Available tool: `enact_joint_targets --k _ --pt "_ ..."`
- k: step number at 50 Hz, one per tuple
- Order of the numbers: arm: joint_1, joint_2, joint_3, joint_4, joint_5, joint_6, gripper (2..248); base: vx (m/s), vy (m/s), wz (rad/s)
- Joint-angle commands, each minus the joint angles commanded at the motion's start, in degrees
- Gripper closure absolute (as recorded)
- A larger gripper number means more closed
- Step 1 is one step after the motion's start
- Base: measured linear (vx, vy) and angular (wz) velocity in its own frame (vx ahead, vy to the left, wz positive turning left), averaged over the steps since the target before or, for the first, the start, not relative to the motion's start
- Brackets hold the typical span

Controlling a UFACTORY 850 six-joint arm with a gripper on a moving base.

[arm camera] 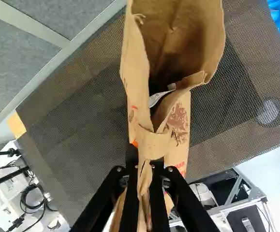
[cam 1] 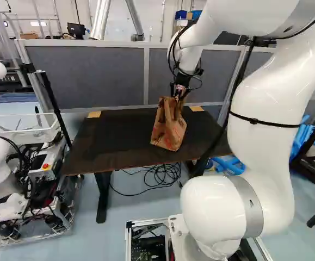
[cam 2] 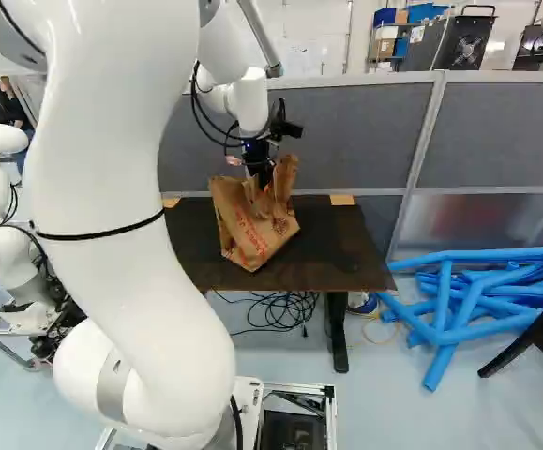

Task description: Pick up the bag on the ground and place it on the table

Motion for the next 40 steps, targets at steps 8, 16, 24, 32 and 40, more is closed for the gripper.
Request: enact_joint_targets --k 8,16,24,32,40 --pt "0.0 -1.2 -0.2 -0.6 0.5 0.0 229 0.000 0.000 0.000" --pt "0.0 -1.5 -0.2 -0.8 0.6 0.0 229 0.000 0.000 0.000" --pt "0.0 -1.5 -0.2 -0.9 0.6 0.0 229 0.000 0.000 0.000" --pt "0.0 -1.5 -0.2 -0.9 0.6 0.0 229 0.000 0.000 0.000" --pt "0.0 -1.5 -0.2 -0.9 0.6 0.0 191 0.000 0.000 0.000"
